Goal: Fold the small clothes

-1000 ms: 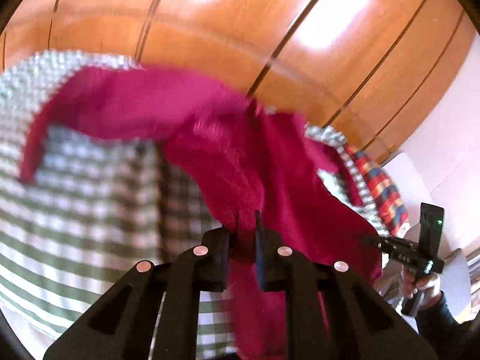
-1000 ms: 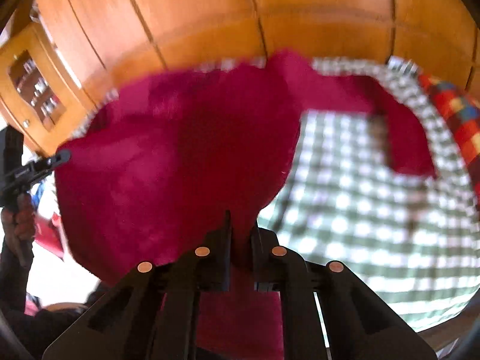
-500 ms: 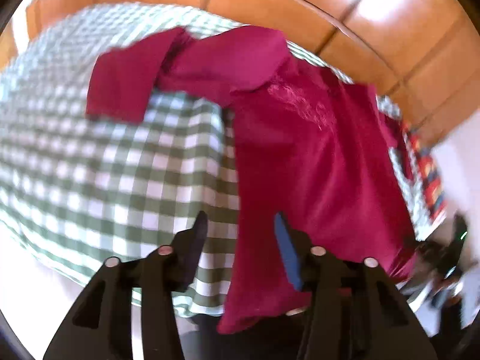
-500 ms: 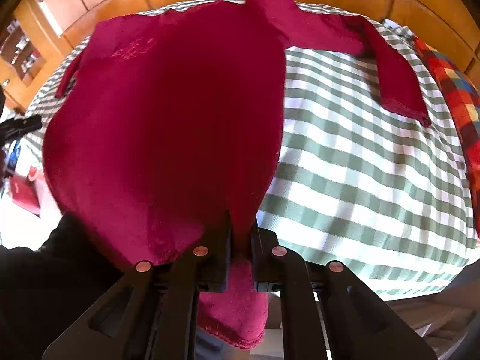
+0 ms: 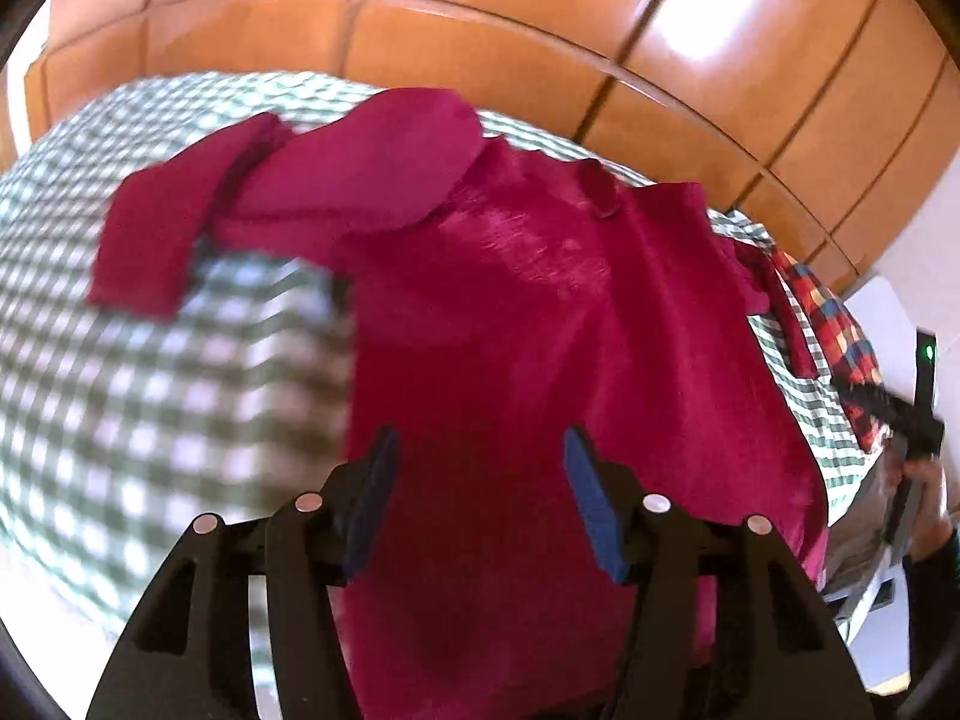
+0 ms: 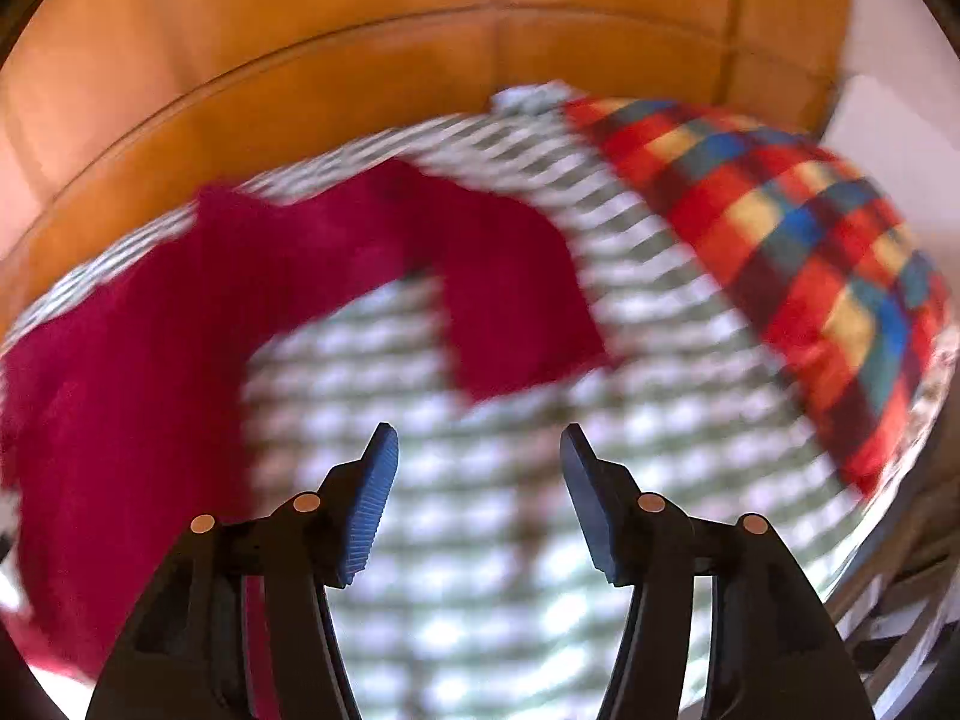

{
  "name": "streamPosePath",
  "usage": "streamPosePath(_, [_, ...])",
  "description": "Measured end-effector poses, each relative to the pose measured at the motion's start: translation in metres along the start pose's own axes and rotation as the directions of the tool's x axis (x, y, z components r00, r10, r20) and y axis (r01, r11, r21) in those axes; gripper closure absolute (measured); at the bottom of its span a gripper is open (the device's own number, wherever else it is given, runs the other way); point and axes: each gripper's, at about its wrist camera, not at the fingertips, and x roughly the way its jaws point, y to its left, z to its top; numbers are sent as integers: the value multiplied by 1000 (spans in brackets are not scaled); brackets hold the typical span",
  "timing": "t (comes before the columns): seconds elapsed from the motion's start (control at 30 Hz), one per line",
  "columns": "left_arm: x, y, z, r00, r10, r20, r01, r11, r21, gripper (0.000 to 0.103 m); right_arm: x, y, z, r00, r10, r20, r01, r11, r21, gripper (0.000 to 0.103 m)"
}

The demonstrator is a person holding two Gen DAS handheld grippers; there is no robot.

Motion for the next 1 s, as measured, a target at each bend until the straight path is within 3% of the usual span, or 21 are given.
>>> streamPosePath(0.13, [24, -30, 12, 1000, 6, -20, -5, 999, 42, 45, 44, 6, 14, 998, -48, -50, 45, 998, -52, 48])
streamPosePath(0.2, [29, -39, 14, 1000, -9, -24, 10, 999, 47, 43, 63, 21, 14, 995, -67, -69, 58, 990, -132, 51])
streamPosePath(0.27, [37, -47, 15, 999, -18, -33, 20, 999, 48, 42, 73, 31, 14, 991, -113, -69, 98, 976, -196, 89])
streamPosePath(0.33, [43, -50, 14, 999, -20, -46, 23, 998, 55, 42, 66, 33, 18, 990, -134, -34, 124, 970, -211, 101])
streamPosePath(0.47, [47, -58, 16, 999, 13, -34, -9, 995, 97, 42, 0, 5, 38, 988, -100, 121, 113, 987, -110, 101])
streamPosePath(0.57, [49, -58, 20, 999, 18, -28, -15, 994, 106, 42, -50, -23, 56, 962, -133, 239, 144, 989, -29, 101])
streamPosePath(0.67, [55, -59, 23, 999, 16, -29, -13, 994, 105, 42, -78, -53, 75, 935, -196, 294, 187, 981, 58, 101])
streamPosePath(0.83, [68, -76, 29, 1000, 3, -27, 1, 991, 130, 42, -55, -89, 110, 895, -367, 255, 345, 930, 128, 101])
streamPosePath(1.0, [89, -92, 34, 998, -10, -67, 20, 988, 152, 42, 6, -130, 123, 832, -543, 113, 526, 837, 153, 102])
